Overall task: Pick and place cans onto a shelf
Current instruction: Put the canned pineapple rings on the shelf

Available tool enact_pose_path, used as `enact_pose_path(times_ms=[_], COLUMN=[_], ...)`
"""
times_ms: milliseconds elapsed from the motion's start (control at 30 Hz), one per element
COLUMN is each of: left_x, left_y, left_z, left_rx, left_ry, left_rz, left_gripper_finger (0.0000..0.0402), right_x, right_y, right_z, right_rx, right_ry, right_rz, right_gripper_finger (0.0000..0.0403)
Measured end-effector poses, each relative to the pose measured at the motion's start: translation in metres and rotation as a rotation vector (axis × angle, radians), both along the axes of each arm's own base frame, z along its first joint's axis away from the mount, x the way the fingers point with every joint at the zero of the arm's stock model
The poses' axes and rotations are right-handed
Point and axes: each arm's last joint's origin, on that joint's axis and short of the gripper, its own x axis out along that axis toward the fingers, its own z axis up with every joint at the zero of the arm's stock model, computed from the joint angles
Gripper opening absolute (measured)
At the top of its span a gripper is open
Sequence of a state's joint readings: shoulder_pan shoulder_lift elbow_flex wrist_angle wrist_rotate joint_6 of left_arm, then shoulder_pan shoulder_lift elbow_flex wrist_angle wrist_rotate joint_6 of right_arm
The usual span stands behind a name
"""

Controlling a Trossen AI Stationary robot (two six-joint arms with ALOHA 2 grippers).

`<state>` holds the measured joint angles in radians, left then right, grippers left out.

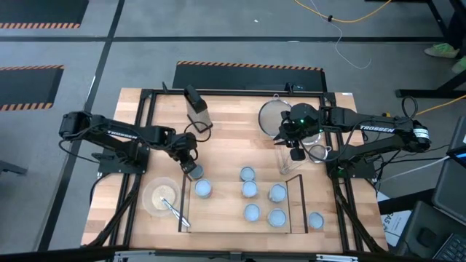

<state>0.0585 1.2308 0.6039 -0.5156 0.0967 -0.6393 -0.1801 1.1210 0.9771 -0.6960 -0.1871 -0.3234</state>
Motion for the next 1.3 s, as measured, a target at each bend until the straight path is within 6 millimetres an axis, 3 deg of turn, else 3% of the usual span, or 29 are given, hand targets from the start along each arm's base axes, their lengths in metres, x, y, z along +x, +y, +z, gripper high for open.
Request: enact_pose_path(times_ms=[833, 1300], left_x=[0.007, 0.007], left_y=[-0.008, -0.007], left_z=[-0.021, -0.019], left_rx=[-0.014, 0.024], left_ry=[0.049, 0.026], left_rz=[-0.003, 0.009], left_gripper_finger=[0.0132, 0.0012], right_x=[0.000, 0.000], right_y=[0.000, 0.000], right_z=[0.000, 0.000], right_rx=[0.000, -0.001], right_ry=[0.000, 0.000], right_rz=[0.000, 0.001], right_gripper_finger=[0.0083, 0.0083])
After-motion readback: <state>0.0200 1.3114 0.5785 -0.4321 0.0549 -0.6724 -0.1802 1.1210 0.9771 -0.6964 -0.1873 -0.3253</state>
